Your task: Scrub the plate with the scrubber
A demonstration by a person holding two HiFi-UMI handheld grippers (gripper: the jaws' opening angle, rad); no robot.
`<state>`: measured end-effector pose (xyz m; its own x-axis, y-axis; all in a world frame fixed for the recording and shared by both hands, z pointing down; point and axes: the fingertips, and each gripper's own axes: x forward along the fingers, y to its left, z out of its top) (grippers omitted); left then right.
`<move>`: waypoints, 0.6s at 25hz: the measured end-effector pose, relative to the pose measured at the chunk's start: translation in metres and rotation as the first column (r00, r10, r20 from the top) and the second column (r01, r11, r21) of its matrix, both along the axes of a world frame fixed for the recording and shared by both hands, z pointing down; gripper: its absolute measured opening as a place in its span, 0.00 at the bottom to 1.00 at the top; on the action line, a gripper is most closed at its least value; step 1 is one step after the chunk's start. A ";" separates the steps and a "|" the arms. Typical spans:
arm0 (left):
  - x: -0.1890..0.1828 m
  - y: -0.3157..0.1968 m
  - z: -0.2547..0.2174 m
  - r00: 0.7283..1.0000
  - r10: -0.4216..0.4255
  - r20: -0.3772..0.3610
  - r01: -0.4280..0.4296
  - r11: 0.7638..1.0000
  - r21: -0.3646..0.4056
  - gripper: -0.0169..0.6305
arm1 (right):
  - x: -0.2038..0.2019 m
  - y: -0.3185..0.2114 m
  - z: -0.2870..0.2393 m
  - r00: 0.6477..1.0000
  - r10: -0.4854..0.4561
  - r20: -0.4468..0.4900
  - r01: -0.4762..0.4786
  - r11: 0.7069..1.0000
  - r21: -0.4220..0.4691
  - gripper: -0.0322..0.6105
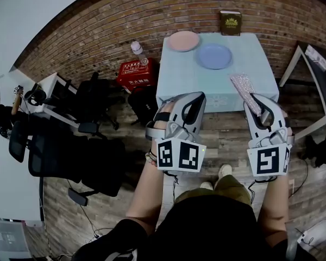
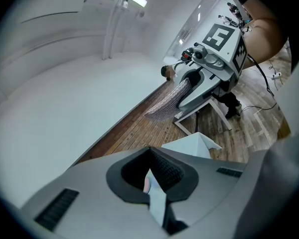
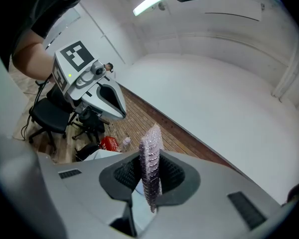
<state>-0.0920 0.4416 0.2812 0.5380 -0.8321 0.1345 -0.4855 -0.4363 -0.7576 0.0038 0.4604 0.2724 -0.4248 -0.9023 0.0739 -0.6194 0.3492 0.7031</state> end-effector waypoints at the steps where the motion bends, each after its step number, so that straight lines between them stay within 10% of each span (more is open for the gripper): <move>1: 0.001 -0.005 0.000 1.000 0.002 0.000 -0.002 1.000 0.000 0.06 | 0.001 -0.004 0.000 1.000 0.000 0.002 0.000 1.000 0.000 0.19; 15: 0.034 -0.123 0.027 1.000 -0.003 0.030 0.003 1.000 0.005 0.06 | 0.035 -0.123 0.019 0.998 -0.021 0.051 0.020 1.000 0.021 0.19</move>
<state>-0.0584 0.3186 0.3085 0.5312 -0.8345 0.1461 -0.4643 -0.4310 -0.7738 0.0384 0.3377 0.2915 -0.4459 -0.8945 0.0327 -0.6480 0.3478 0.6776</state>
